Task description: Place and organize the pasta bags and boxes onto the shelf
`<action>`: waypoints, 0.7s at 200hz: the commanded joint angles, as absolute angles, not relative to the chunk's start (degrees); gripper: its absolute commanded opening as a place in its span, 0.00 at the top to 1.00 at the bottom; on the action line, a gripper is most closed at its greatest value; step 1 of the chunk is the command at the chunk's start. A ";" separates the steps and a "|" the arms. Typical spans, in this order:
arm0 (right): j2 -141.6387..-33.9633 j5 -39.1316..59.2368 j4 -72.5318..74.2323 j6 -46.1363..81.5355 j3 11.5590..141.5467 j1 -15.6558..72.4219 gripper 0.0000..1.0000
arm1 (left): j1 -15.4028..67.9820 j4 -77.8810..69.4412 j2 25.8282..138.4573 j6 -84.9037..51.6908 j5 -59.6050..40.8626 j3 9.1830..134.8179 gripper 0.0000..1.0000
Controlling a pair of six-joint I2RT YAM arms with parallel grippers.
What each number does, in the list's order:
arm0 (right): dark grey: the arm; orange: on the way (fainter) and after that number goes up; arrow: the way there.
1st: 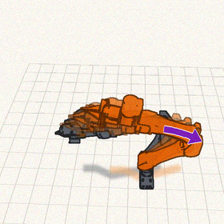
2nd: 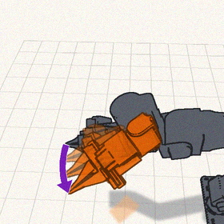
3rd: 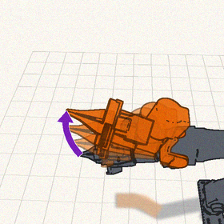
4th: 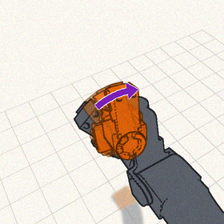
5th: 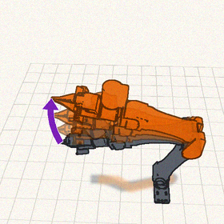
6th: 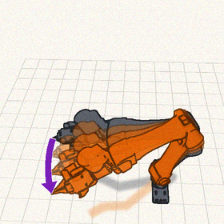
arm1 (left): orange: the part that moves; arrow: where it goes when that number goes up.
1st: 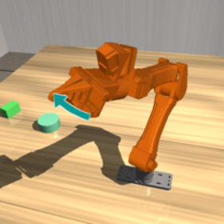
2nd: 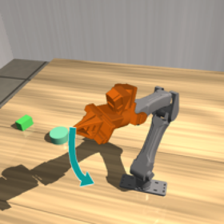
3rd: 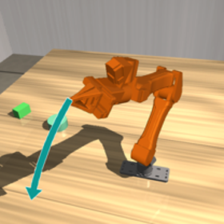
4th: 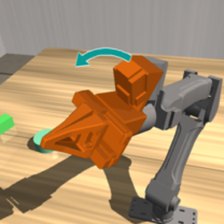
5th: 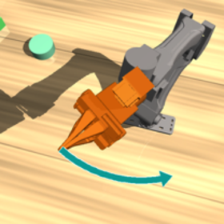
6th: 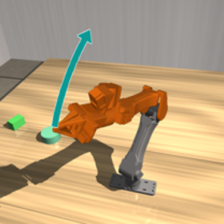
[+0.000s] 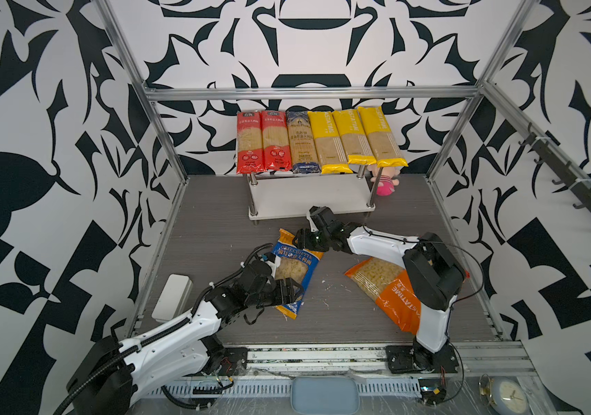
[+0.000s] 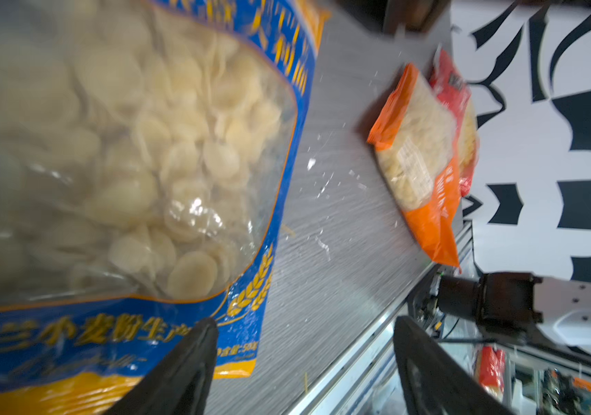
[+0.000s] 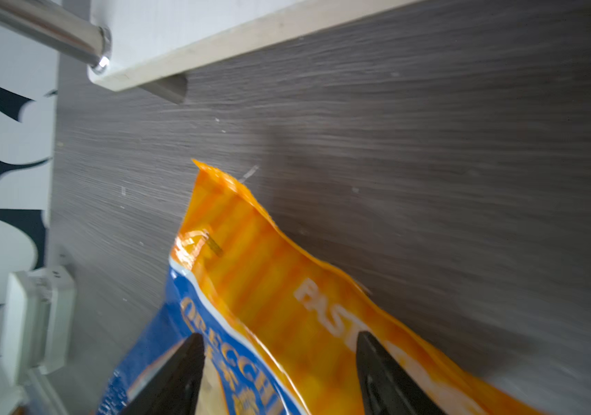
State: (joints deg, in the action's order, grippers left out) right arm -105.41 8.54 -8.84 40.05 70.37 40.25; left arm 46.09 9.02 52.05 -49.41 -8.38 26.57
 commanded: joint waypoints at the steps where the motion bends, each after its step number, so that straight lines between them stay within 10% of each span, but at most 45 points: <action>1: -95.78 0.26 -14.33 39.15 64.95 40.68 0.28 | 40.62 17.21 51.07 -42.46 -6.29 30.49 0.17; 45: -86.36 2.45 -2.85 52.59 47.46 43.95 0.28 | 24.76 17.01 59.96 -31.64 -8.97 35.68 0.17; 140: -94.83 8.74 21.22 63.04 42.54 44.82 0.31 | 23.82 14.19 72.58 -30.81 -15.46 36.97 0.20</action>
